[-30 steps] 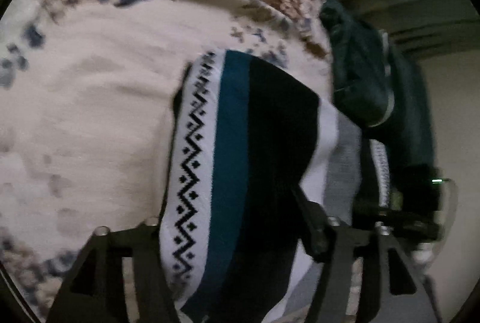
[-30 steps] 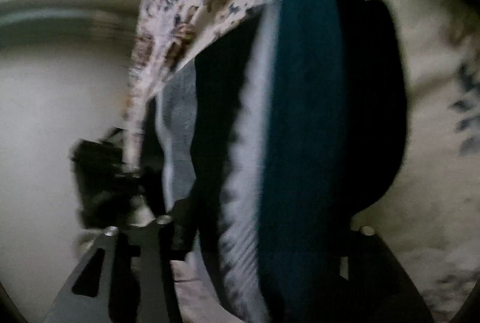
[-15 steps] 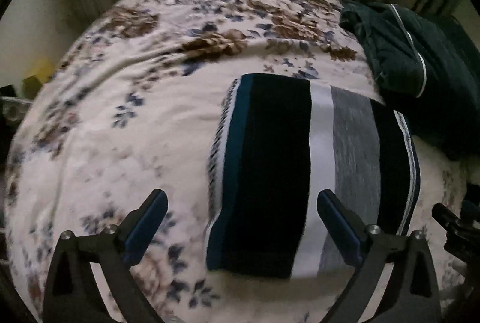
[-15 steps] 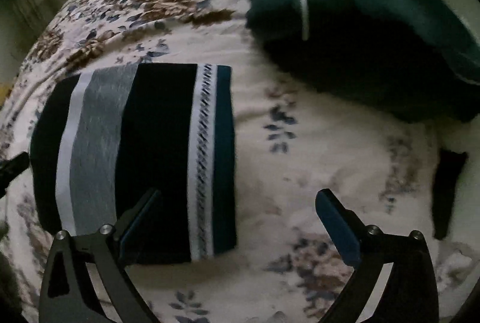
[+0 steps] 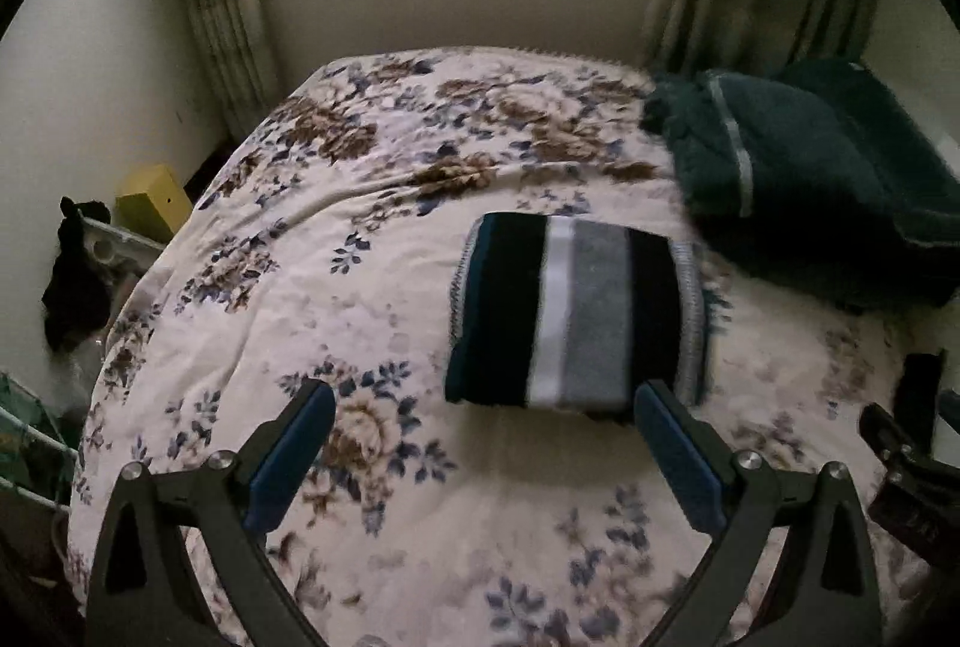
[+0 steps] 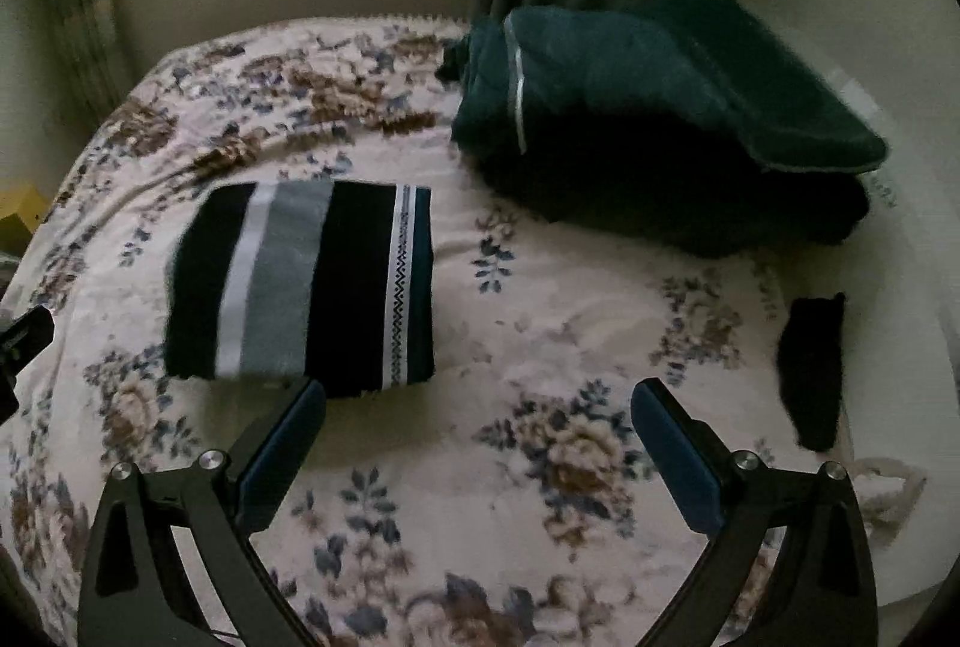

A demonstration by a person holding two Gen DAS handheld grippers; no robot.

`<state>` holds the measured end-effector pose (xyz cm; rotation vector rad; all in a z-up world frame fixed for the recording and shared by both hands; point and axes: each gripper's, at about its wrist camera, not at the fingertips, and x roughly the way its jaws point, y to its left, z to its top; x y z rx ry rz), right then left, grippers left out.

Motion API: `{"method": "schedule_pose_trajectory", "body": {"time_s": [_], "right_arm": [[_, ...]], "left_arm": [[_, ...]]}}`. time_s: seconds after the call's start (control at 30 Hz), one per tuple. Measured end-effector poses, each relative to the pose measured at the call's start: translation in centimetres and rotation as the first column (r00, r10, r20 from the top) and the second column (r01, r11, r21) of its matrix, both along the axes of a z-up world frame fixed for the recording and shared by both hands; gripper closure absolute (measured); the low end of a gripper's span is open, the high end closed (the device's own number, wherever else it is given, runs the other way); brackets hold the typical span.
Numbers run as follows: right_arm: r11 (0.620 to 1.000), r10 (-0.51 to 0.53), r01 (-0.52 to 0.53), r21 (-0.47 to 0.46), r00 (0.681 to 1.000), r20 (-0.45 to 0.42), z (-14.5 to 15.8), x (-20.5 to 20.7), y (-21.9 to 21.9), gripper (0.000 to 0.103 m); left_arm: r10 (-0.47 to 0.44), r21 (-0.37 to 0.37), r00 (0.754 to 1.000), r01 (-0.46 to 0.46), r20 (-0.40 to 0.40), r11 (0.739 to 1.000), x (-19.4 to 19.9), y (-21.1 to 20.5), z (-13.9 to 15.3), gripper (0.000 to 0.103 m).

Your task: Fold small clothes

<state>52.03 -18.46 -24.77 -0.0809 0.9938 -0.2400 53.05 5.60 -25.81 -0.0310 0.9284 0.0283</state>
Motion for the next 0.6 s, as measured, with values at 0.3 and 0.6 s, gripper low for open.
{"method": "schedule_pose_trajectory", "body": {"time_s": [0.3,0.6], "right_arm": [[1.0,0.007,-0.007,-0.002,0.991,0.136,14.7,-14.1,-0.8,0.0],[0.999,0.036,-0.041,0.015,0.966,0.256,25.6,-26.7,-1.0,0.0]], "left_arm": [[-0.029,0.029,0.994,0.026,0.109,0.999,-11.4,-1.5,11.5,0.001],[-0.005,0.017,0.983,0.002,0.186,1.0,-20.9,-2.1,18.6,0.001]]}}
